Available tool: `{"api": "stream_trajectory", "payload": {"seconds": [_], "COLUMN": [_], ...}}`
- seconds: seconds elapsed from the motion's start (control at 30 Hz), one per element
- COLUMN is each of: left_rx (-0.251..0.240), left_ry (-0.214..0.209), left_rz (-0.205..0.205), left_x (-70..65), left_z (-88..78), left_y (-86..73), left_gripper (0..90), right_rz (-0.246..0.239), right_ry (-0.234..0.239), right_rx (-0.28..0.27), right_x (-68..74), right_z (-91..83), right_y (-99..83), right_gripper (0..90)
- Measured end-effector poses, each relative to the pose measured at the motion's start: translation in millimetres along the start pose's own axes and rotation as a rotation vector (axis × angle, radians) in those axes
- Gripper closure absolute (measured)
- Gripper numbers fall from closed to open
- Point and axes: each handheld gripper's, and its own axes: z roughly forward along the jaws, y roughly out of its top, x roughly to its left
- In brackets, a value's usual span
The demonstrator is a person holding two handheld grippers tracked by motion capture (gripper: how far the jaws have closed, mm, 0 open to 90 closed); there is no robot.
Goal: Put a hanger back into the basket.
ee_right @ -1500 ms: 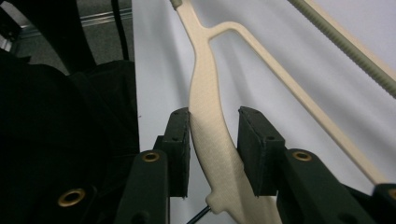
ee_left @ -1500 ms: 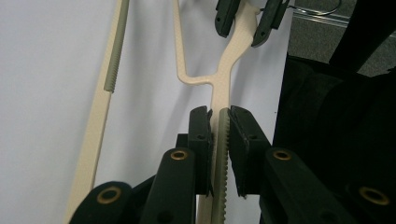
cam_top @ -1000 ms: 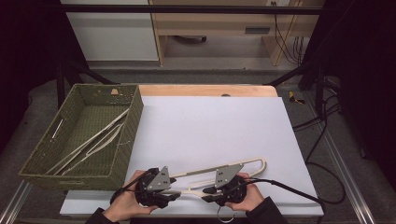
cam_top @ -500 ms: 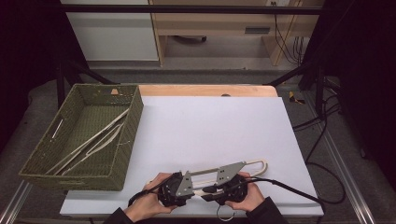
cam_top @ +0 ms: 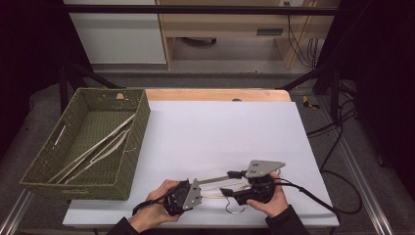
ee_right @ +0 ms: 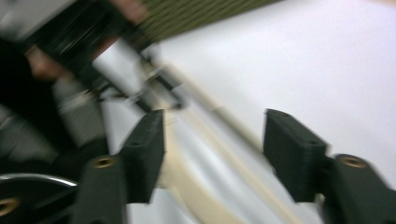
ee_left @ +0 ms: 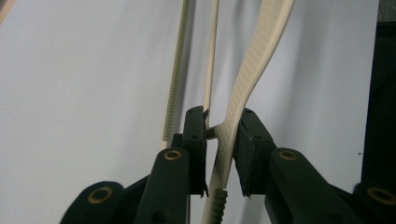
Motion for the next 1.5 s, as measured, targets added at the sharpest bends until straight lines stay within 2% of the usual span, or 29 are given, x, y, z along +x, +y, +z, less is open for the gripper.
{"api": "stream_trajectory", "payload": {"seconds": [0.1,0.17,0.27,0.37,0.43,0.47,0.6,0.67,0.7,0.73,0.77,0.9,0.97,1.13,1.4,1.5], "left_rx": [-0.004,-0.01,-0.033,-0.054,-0.065,-0.059,-0.075,-0.105,-0.119,-0.133,-0.131,-0.17,-0.19,-0.225,-0.318,-0.342], "left_ry": [0.004,0.014,0.034,0.03,0.026,0.023,0.008,0.001,-0.013,-0.002,0.006,0.01,0.003,0.031,0.094,0.105], "left_rz": [-0.004,-0.008,-0.031,-0.051,-0.063,-0.054,-0.065,-0.088,-0.117,-0.13,-0.127,-0.163,-0.182,-0.219,-0.342,-0.365], "left_x": [2.0,4.1,7.8,14.9,19.3,21.5,24.6,26.8,28.6,30.7,31.1,35.2,36.4,39.0,51.1,58.6], "left_z": [-2.0,-3.9,-7.0,-10.5,-11.4,-12.1,-14.7,-18.4,-20.8,-24.4,-25.6,-36.6,-41.7,-60.1,-102.2,-119.9], "left_y": [0.0,-0.2,-0.6,-1.8,-3.0,-3.5,-5.2,-6.4,-7.1,-8.3,-8.7,-11.2,-11.4,-9.9,-14.0,-15.4], "left_gripper": [77.3,78.8,81.5,82.9,83.4,83.6,84.5,86.1,86.9,87.0,87.1,87.1,87.1,87.2,87.2,87.2], "right_rz": [0.068,0.1,0.15,0.178,0.176,0.175,0.182,0.173,0.17,0.173,0.173,0.167,0.182,0.181,0.188,0.185], "right_ry": [-0.102,-0.144,-0.178,-0.193,-0.213,-0.218,-0.238,-0.259,-0.27,-0.277,-0.284,-0.29,-0.292,-0.302,-0.32,-0.322], "right_rx": [-0.084,-0.116,-0.138,-0.137,-0.118,-0.103,-0.107,-0.104,-0.101,-0.107,-0.113,-0.129,-0.139,-0.149,-0.17,-0.167], "right_x": [-14.6,-22.4,-32.2,-36.2,-35.7,-35.3,-33.3,-32.9,-32.4,-31.7,-31.2,-31.0,-30.9,-32.1,-31.8,-32.0], "right_z": [-19.1,-29.2,-40.9,-46.5,-48.8,-49.7,-52.4,-54.3,-55.8,-56.9,-59.1,-65.2,-67.1,-73.6,-80.7,-80.7], "right_y": [-4.5,-8.6,-16.5,-22.2,-23.9,-24.2,-24.2,-24.4,-24.6,-24.5,-24.4,-24.7,-24.9,-25.9,-25.5,-25.9], "right_gripper": [28.2,26.2,24.0,22.4,22.3,20.9,14.6,11.5,10.7,9.9,8.6,8.5,8.4,8.1,6.2,5.7]}}
